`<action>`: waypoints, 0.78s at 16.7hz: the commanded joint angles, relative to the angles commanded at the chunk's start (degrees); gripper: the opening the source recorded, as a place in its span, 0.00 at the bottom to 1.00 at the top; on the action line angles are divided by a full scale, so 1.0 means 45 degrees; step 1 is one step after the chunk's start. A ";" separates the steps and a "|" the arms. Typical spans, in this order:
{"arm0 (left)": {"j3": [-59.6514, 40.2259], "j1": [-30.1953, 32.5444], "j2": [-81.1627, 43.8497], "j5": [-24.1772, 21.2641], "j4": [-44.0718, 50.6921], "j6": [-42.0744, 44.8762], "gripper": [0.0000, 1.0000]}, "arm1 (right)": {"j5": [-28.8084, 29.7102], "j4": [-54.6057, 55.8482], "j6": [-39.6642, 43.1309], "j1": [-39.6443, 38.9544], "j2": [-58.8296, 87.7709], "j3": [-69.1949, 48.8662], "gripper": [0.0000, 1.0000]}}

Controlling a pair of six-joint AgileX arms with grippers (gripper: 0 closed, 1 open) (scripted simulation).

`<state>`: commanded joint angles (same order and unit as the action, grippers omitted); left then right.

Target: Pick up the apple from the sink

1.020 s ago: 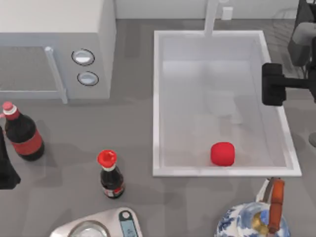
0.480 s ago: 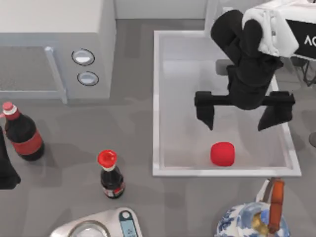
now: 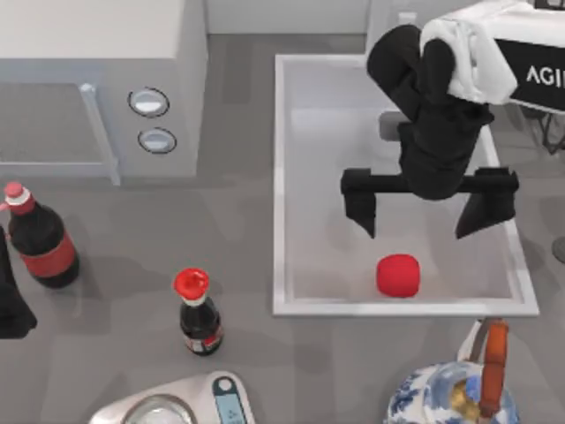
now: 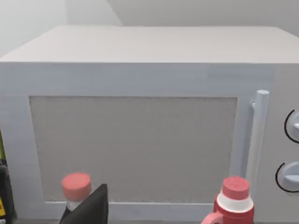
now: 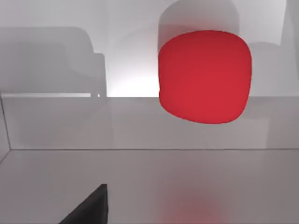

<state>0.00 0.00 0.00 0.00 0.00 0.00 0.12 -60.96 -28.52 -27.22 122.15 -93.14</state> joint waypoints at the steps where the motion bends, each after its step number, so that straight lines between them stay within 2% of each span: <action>1: 0.0000 0.0000 0.0000 0.0000 0.0000 0.0000 1.00 | 0.0001 0.0159 -0.0002 -0.0002 0.0117 0.0081 1.00; 4: 0.0000 0.0000 0.0000 0.0000 0.0000 0.0000 1.00 | 0.0011 0.1440 -0.0018 -0.0020 0.0923 0.0605 1.00; 9: 0.0000 0.0000 0.0000 0.0000 0.0000 0.0000 1.00 | 0.0032 0.4953 -0.0057 -0.0063 0.2861 0.1870 1.00; 13: 0.0000 0.0000 0.0000 0.0000 0.0000 0.0000 1.00 | 0.0041 0.6001 -0.0074 -0.0083 0.3641 0.2365 1.00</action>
<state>0.00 0.00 0.00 0.00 0.00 0.00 0.31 -33.96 -28.85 -27.60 138.53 -82.49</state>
